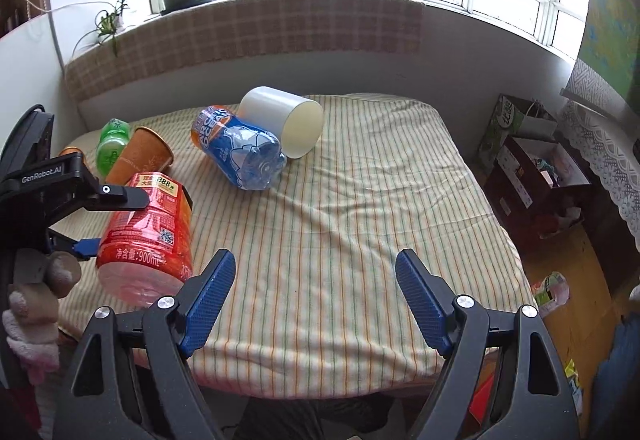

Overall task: Flip cup upright
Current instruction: 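Rotate the held red bottle with the left gripper so its base faces down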

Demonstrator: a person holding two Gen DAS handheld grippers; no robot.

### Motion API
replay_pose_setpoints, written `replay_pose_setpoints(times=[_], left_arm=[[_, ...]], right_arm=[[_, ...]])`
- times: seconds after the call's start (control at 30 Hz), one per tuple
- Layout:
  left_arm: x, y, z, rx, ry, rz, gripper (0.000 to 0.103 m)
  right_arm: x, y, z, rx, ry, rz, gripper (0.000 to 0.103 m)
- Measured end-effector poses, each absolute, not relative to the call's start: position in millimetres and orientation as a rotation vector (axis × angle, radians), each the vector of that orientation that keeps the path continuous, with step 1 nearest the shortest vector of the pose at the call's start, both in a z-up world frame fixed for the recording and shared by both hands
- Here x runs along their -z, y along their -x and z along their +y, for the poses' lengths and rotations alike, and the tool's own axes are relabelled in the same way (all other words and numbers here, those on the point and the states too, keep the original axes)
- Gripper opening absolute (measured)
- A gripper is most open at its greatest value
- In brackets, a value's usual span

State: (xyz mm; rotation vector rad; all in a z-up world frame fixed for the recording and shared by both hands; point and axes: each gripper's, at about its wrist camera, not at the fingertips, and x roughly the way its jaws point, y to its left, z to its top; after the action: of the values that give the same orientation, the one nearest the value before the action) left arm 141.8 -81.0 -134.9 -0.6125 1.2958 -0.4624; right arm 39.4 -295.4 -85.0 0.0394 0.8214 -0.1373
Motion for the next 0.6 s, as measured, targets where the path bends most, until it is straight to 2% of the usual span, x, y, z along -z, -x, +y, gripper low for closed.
replay_pose_setpoints(times=[0.2, 0.3, 0.6], left_arm=[[134, -144, -87, 0.476, 0.604, 1.304, 0.093], [137, -146, -89, 0.488, 0.615, 1.319, 0.085], [133, -143, -94, 0.501, 0.590, 1.305, 0.083]], right_arm=[[88, -39, -300, 0.150, -0.041, 0.827, 0.082], [89, -39, -302, 0.159, -0.041, 0.828, 0.082], [91, -41, -308, 0.177, -0.047, 0.831, 0.082]])
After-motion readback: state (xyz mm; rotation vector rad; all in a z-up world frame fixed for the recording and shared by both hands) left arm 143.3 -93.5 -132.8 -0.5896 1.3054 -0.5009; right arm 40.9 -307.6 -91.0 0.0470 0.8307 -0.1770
